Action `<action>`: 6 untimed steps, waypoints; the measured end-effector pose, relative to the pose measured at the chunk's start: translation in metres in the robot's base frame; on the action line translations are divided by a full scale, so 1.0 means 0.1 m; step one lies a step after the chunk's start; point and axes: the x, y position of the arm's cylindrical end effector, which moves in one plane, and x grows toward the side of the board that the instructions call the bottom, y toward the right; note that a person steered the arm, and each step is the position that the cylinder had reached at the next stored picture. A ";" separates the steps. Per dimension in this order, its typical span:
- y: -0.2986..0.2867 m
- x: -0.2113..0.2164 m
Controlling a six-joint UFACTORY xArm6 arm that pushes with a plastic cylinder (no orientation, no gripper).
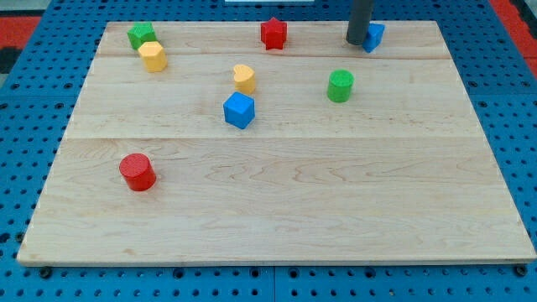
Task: Push the blue cube to the left center of the board
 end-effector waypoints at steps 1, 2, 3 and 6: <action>0.00 -0.02; 0.01 -0.03; 0.05 -0.07; -0.28 -0.13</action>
